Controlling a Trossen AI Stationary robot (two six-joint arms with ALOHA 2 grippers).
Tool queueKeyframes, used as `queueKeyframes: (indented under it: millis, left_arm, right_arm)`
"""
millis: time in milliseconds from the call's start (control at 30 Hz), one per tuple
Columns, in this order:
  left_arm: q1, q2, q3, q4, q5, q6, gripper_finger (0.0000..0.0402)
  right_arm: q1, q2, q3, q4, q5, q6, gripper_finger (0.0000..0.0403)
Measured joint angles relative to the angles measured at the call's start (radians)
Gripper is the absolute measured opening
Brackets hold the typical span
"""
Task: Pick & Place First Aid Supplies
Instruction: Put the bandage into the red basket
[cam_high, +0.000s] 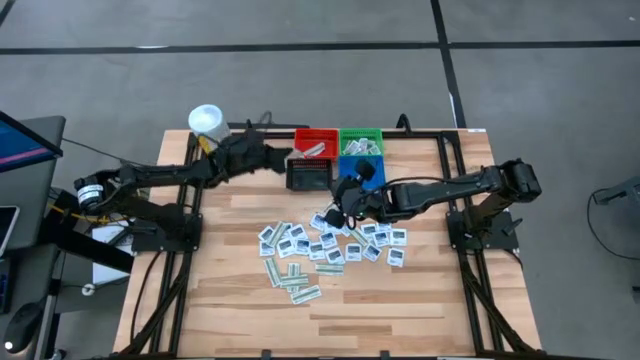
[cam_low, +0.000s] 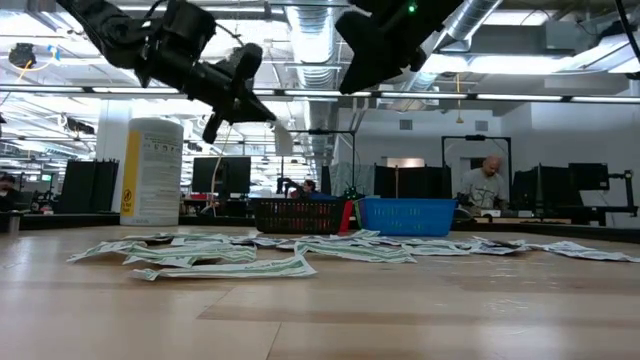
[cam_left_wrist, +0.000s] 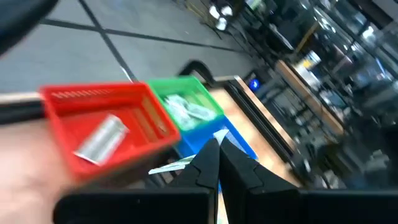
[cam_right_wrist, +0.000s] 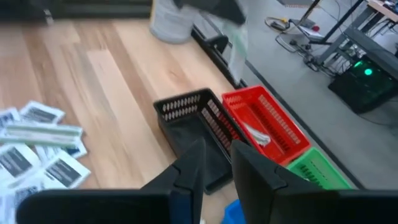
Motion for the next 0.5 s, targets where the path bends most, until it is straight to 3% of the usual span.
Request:
queueKeyframes:
  millis: [167,333,500]
  left_arm:
    - [0.122,0.042,0.007,0.025,0.087,-0.055,0.0007]
    - [0.146,0.191,0.100,0.031,0.183,-0.054,0.0005]
    - [0.149,0.344,0.232,0.038,0.208,0.082,0.0009]
  right_arm:
    - [-0.018,0.000,0.000,-0.043,0.000,0.000,0.0072]
    - [-0.044,0.000,0.000,-0.055,0.000,0.000,0.0072]
    - [-0.057,0.000,0.000,-0.075,0.000,0.003,0.0072]
